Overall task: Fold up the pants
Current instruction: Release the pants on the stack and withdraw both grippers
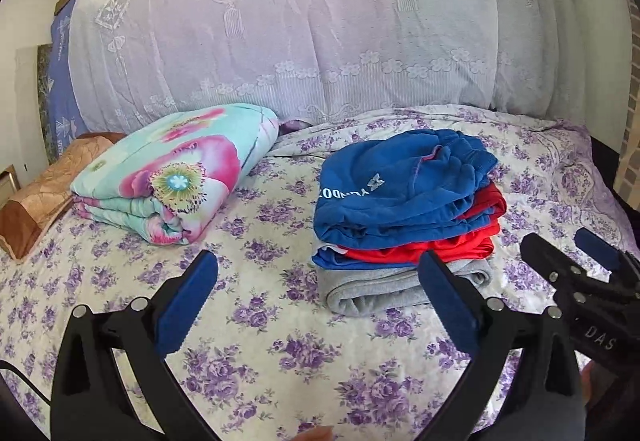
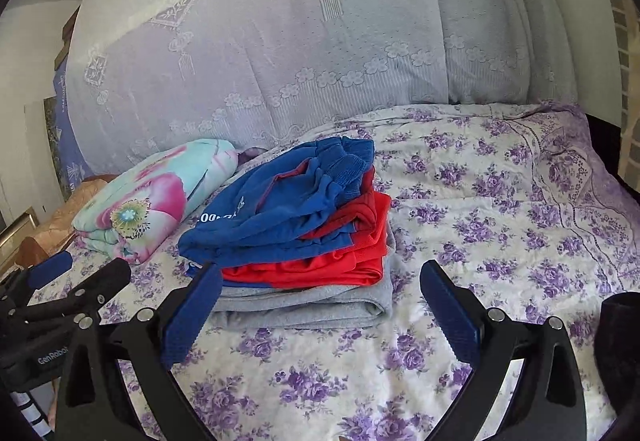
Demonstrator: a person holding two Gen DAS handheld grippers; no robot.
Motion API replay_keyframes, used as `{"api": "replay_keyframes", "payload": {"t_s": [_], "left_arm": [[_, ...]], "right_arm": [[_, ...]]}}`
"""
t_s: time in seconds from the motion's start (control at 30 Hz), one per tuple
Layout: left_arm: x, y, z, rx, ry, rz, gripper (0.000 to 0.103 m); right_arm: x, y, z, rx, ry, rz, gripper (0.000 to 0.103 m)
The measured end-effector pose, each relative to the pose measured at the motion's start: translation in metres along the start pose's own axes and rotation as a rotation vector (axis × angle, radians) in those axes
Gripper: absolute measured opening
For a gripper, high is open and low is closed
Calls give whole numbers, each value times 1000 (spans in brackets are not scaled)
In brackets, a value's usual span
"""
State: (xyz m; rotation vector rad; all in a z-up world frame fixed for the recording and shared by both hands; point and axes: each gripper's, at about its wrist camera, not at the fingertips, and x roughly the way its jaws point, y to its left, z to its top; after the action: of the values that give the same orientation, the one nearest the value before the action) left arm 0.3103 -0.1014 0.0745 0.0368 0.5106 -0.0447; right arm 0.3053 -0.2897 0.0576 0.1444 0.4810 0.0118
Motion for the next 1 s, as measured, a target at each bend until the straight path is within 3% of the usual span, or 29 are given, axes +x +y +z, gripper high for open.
{"api": "replay_keyframes", "payload": {"t_s": [0.2, 1.0], "left_arm": [[8, -2, -3, 5, 31, 1, 98], [1, -10, -4, 21, 18, -23, 98]], "right_arm": [[5, 0, -4, 11, 21, 2, 100], [-4, -6, 1, 43, 5, -20, 100]]}}
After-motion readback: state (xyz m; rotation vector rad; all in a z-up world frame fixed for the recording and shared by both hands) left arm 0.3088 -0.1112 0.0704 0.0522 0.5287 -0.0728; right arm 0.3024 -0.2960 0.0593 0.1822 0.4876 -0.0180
